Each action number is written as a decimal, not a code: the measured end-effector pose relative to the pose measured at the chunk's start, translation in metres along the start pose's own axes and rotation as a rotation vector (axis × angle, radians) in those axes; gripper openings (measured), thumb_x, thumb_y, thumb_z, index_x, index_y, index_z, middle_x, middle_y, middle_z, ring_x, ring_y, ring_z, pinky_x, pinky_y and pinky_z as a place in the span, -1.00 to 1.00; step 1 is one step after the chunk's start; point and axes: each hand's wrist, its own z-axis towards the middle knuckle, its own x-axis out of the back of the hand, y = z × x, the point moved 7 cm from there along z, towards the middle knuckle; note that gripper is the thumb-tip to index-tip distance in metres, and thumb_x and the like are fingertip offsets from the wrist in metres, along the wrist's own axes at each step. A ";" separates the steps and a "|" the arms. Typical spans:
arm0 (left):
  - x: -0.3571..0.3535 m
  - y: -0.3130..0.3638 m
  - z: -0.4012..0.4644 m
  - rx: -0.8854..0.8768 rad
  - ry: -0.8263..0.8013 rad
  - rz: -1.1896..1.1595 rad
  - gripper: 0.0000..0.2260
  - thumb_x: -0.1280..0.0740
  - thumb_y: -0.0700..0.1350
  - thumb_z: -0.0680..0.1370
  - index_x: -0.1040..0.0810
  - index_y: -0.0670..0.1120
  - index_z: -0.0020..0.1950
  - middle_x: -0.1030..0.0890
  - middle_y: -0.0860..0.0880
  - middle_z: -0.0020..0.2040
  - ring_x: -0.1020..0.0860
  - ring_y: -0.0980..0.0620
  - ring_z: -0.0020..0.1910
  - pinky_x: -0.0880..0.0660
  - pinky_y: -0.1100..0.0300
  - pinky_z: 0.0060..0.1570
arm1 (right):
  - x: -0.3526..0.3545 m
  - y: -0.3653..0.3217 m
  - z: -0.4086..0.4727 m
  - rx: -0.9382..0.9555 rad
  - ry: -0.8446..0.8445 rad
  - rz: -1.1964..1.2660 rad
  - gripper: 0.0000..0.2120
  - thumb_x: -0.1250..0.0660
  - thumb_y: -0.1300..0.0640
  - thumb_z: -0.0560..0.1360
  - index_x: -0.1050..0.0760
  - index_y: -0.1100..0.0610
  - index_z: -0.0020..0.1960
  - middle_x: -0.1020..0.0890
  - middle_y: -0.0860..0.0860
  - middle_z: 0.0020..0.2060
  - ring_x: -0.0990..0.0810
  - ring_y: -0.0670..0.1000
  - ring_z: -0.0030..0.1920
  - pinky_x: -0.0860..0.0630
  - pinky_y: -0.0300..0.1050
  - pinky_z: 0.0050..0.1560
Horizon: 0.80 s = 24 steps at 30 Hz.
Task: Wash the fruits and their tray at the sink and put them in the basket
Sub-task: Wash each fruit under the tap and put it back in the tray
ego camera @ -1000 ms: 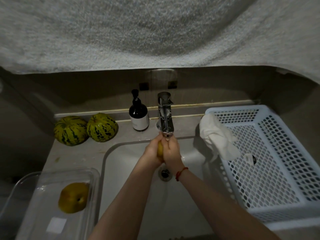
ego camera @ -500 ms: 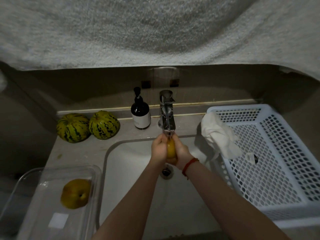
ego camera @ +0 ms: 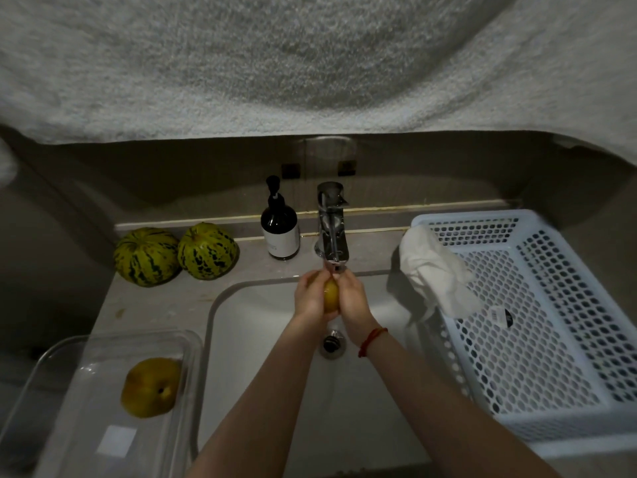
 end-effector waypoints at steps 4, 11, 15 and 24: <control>-0.015 0.003 -0.002 -0.239 -0.141 0.087 -0.86 -0.26 -0.21 0.55 -0.49 -0.04 0.08 -0.52 -0.20 0.09 -0.53 -0.18 0.08 -0.51 0.07 -0.06 | 0.009 0.007 0.003 -0.235 0.081 0.085 -0.71 -0.17 -0.06 0.56 -0.50 0.13 0.06 -0.57 0.17 0.02 -0.56 0.16 0.08 -0.52 0.10 0.15; -0.010 0.003 0.003 -0.215 -0.116 0.189 -0.74 -0.05 -0.02 0.66 -0.52 -0.03 0.09 -0.53 -0.14 0.04 -0.55 -0.05 0.01 -0.54 0.10 0.00 | 0.023 0.003 -0.005 -0.135 0.170 -0.241 -0.63 -0.20 -0.20 0.52 -0.49 0.12 -0.13 -0.63 0.16 -0.13 -0.63 0.12 -0.18 -0.62 0.02 -0.18; -0.009 -0.016 -0.003 0.280 -0.067 -0.275 -0.60 -0.23 0.20 0.53 -0.55 -0.11 0.10 -0.59 -0.17 0.01 -0.53 -0.12 0.07 -0.45 0.02 0.09 | -0.002 -0.014 -0.014 0.360 0.022 -0.435 -0.82 -0.21 0.02 0.56 -0.40 0.04 0.13 -0.53 0.08 0.04 -0.52 0.06 0.06 -0.48 0.10 0.17; 0.007 -0.002 0.011 -0.052 -0.012 -0.044 -0.81 -0.24 0.02 0.58 -0.49 -0.05 0.10 -0.54 -0.22 0.14 -0.53 -0.20 0.12 -0.55 -0.05 -0.06 | -0.008 0.000 0.001 0.036 0.036 -0.014 -0.86 -0.27 0.06 0.54 -0.44 -0.02 0.10 -0.55 -0.06 -0.10 -0.55 0.04 0.04 -0.51 0.02 0.11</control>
